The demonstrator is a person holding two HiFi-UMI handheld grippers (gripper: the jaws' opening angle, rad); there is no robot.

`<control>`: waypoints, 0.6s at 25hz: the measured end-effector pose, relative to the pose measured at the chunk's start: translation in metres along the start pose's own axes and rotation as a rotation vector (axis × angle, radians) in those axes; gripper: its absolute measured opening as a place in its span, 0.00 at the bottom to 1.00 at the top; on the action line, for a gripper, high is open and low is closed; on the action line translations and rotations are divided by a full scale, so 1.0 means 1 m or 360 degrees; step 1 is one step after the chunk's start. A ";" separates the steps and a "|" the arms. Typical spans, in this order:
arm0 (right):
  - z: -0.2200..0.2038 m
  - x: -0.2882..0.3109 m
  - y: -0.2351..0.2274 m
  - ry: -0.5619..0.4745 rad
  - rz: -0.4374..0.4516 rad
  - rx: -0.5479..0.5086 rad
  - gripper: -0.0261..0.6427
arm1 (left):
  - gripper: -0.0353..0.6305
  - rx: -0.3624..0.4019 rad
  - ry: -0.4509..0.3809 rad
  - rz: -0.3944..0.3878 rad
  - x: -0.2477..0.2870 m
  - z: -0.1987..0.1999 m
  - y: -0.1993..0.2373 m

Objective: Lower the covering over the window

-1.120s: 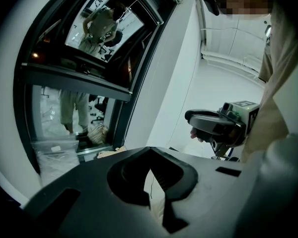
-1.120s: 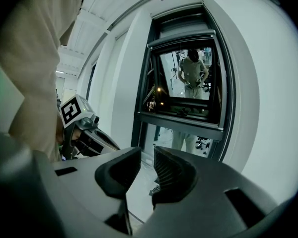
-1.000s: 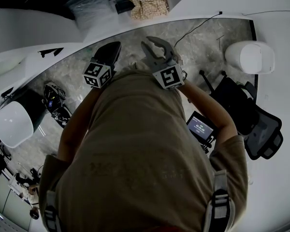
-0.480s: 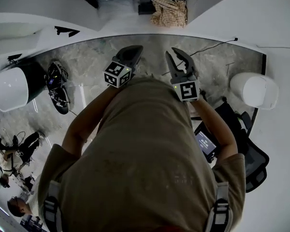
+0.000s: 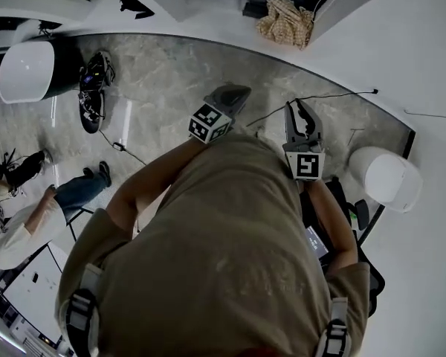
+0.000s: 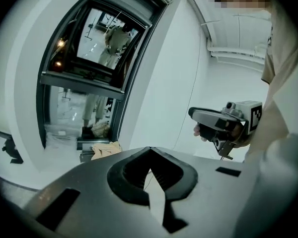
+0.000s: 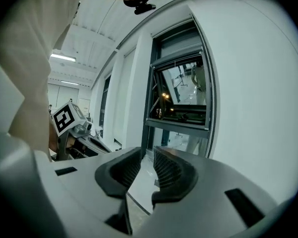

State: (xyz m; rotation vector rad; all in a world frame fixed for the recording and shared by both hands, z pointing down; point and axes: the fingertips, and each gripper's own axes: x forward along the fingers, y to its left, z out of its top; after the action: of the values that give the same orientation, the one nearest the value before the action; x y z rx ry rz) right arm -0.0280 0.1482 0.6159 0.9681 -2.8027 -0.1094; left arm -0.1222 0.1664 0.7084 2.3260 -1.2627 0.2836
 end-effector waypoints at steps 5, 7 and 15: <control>-0.017 -0.052 0.022 0.0026 0.0115 -0.0017 0.16 | 0.08 -0.0066 -0.0030 0.0124 -0.024 -0.038 -0.043; -0.028 -0.064 0.028 0.0073 0.0167 -0.0061 0.09 | 0.08 -0.0092 -0.0046 0.0174 -0.031 -0.046 -0.052; -0.019 -0.082 0.047 0.0025 0.0240 -0.0015 0.08 | 0.08 -0.0126 -0.0089 0.0261 -0.056 -0.053 -0.069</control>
State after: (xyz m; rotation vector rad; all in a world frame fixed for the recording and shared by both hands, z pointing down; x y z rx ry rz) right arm 0.0106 0.2359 0.6284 0.7485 -2.8457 -0.0945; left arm -0.0937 0.2652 0.7111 2.1817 -1.4681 0.2193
